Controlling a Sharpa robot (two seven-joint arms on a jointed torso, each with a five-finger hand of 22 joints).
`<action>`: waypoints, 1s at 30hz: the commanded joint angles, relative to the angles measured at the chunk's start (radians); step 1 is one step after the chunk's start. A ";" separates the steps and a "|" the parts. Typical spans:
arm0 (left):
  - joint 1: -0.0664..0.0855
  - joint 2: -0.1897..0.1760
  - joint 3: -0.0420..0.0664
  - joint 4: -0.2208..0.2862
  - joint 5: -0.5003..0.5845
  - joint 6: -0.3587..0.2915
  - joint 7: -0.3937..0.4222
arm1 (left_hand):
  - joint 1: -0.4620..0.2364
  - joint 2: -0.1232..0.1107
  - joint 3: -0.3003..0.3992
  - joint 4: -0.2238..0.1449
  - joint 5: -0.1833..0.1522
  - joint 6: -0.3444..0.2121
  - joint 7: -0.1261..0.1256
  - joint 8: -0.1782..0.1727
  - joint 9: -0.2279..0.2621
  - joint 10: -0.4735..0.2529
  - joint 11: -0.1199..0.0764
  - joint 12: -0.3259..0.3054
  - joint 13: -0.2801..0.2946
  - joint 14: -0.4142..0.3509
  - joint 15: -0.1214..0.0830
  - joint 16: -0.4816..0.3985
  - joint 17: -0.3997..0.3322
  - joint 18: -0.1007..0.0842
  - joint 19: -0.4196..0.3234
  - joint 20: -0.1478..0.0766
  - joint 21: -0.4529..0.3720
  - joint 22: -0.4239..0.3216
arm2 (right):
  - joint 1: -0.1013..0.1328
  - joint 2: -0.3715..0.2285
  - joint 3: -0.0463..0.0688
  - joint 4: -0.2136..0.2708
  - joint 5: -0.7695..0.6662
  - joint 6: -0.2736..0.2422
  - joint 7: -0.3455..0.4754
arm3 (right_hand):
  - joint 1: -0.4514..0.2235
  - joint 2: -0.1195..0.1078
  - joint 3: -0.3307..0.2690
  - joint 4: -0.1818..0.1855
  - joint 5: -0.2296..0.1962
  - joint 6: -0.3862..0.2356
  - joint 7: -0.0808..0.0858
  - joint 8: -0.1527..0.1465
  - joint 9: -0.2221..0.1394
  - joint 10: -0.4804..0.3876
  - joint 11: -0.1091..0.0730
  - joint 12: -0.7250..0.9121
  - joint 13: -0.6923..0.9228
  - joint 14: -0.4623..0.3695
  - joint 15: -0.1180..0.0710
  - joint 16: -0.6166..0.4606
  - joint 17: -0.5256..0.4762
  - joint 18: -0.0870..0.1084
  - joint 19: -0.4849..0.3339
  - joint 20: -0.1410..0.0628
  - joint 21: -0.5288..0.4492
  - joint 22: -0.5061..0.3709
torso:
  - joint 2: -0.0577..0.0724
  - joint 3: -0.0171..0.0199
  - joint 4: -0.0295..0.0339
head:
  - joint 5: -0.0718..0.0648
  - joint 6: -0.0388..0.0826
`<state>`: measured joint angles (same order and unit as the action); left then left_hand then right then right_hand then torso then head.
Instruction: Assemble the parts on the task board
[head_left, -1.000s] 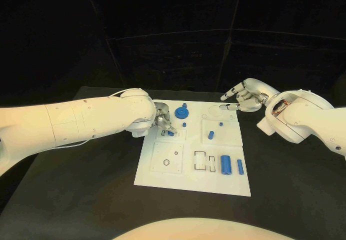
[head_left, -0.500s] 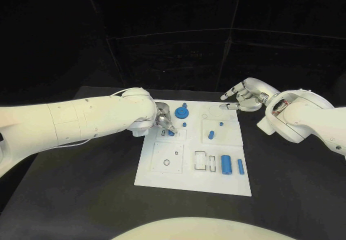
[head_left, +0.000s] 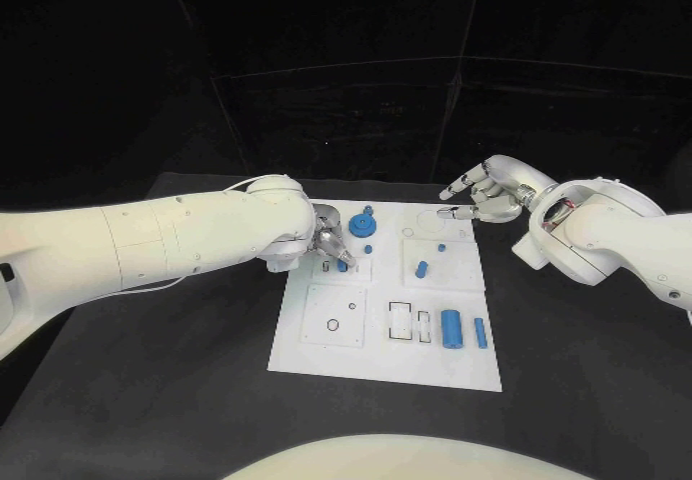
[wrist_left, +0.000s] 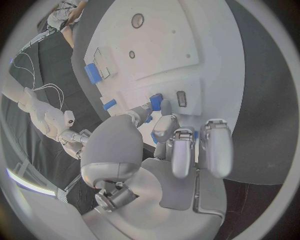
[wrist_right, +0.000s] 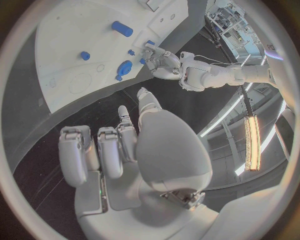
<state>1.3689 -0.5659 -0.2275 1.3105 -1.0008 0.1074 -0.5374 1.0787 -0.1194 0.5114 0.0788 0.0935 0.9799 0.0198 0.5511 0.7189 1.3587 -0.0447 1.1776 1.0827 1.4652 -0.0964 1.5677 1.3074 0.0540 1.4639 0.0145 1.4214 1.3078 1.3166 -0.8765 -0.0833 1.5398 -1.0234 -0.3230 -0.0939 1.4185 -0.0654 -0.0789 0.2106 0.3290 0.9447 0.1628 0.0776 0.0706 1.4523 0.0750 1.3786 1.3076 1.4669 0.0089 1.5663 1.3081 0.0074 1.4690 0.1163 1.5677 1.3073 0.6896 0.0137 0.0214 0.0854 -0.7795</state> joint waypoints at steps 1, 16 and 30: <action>-0.001 0.008 0.000 -0.004 0.000 0.024 0.000 | -0.015 0.004 -0.013 0.004 -0.002 0.008 0.002 -0.001 0.002 0.002 -0.002 0.005 0.001 0.106 -0.006 0.003 0.263 -0.002 0.019 -0.006 -0.002 0.012 | 0.002 0.001 0.001 0.002 -0.003 -0.004 0.008 | -0.002 0.010 -0.006 -0.001 0.005 -0.002 -0.002 0.006 0.000 -0.006 -0.001 -0.008 0.103 0.104 -0.008 0.005 0.263 -0.007 0.102 -0.007 0.003 0.263 | 0.000 -0.0003 0.0002 | 0.000 -0.001; -0.001 0.016 0.000 -0.022 0.000 0.029 -0.001 | -0.087 -0.006 -0.144 0.068 -0.008 0.017 0.006 -0.004 0.019 0.003 0.001 0.010 0.005 0.106 -0.004 0.003 0.263 -0.002 0.019 -0.005 -0.004 0.014 | 0.002 0.001 0.001 0.003 -0.003 -0.008 0.009 | -0.014 0.011 -0.026 0.007 -0.023 -0.007 -0.001 0.005 0.000 -0.010 0.000 -0.014 0.098 0.104 -0.007 0.005 0.263 -0.006 0.098 -0.007 -0.001 0.257 | 0.000 -0.0007 0.0018 | -0.005 -0.002; 0.001 -0.015 0.016 0.004 -0.001 -0.018 0.004 | -0.107 -0.013 -0.364 0.176 -0.046 0.020 -0.001 -0.011 0.039 0.001 -0.005 0.012 0.006 0.106 -0.009 0.003 0.263 -0.002 0.021 -0.011 -0.005 0.020 | 0.002 0.000 0.001 -0.003 -0.003 -0.019 0.014 | -0.022 0.014 -0.041 0.015 -0.027 -0.017 0.002 0.001 -0.002 -0.025 0.002 -0.036 0.080 0.101 -0.006 -0.002 0.254 0.001 0.082 -0.007 -0.017 0.233 | -0.001 -0.0014 0.0002 | -0.007 0.005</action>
<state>1.3671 -0.5801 -0.2148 1.3102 -1.0003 0.1106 -0.5389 0.9751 -0.1307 0.1535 0.2524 0.0503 0.9953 0.0212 0.5425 0.7565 1.3599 -0.0465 1.1891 1.0905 1.4652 -0.0963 1.5677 1.3074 0.0540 1.4674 0.0110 1.4214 1.3076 1.3166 -0.8767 -0.0833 1.5372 -1.0235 -0.3273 -0.0910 1.4040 -0.0510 -0.1137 0.2269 0.3046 0.9359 0.1649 0.0776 0.0706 1.4342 0.0785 1.3473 1.3080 1.4669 0.0089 1.5662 1.3077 0.0074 1.4689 0.1163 1.5564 1.3073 0.6889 0.0119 0.0228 0.0776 -0.7759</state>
